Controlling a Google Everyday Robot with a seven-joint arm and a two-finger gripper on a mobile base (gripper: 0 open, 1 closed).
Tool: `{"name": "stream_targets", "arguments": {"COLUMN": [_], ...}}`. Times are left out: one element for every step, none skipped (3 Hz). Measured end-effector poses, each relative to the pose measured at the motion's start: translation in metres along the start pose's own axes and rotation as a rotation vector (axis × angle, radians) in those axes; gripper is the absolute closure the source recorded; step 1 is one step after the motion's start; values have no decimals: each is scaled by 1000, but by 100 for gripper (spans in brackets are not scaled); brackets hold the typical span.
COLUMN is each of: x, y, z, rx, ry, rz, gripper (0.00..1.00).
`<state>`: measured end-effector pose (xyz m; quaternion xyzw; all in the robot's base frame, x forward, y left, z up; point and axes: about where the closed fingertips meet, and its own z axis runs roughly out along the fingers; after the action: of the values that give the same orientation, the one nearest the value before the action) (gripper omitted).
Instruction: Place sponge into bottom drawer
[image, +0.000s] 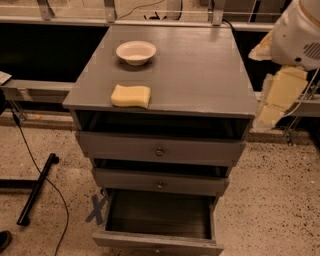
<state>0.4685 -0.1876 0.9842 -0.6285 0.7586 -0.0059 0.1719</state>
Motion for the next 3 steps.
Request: {"name": "stream_targets", "arguments": {"x": [-58,-141,-142], "y": [-31,-49,-50], "z": [21,55,57], "rx": [-18,-32,-36], "ry": [-80,-127,-133], "rz": [-48,-124,-127], "gripper": [0,0,0]}}
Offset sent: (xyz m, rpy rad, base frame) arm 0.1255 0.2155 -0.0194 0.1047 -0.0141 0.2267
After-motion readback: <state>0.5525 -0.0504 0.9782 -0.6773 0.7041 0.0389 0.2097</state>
